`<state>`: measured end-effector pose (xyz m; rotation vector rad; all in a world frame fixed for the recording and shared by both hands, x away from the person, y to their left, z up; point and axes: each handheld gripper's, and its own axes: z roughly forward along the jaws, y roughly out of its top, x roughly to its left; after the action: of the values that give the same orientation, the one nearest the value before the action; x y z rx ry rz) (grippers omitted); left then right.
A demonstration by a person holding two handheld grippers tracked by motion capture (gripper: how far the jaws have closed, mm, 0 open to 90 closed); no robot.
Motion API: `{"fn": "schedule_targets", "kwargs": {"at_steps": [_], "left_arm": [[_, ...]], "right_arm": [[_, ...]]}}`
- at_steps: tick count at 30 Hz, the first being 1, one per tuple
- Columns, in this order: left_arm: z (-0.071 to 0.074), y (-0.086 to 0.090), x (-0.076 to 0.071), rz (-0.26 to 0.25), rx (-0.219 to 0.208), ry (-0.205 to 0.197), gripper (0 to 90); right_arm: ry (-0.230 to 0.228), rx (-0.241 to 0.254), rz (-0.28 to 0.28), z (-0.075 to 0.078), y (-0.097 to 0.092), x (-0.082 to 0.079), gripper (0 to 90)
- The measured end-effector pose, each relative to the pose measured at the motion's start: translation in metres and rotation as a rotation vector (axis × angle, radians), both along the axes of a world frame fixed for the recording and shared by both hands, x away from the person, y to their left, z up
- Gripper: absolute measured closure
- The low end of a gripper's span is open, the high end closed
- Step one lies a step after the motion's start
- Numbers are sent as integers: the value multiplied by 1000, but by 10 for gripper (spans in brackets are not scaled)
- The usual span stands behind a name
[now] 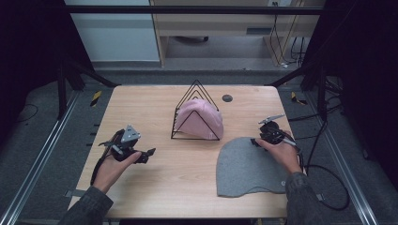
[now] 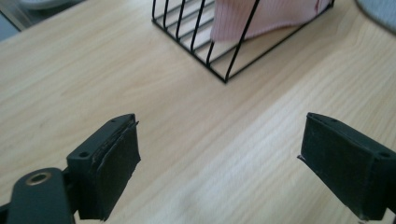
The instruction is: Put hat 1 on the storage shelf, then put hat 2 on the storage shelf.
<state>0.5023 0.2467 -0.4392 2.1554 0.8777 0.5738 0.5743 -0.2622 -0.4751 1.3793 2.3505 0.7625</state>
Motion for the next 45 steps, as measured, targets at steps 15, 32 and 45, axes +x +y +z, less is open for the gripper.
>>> {"fn": "schedule_targets", "kwargs": {"at_steps": [15, 32, 45], "left_arm": [[-13, 31, -12, 77, -50, 27, 101], [-23, 26, -10, 60, -50, 89, 79], [-18, 8, -20, -28, -79, 112, 75]], "right_arm": [[39, -3, 46, -6, -4, -10, 742], [-113, 130, 151, 36, 6, -49, 876], [-264, 164, 306, 95, 47, -92, 877]]}}
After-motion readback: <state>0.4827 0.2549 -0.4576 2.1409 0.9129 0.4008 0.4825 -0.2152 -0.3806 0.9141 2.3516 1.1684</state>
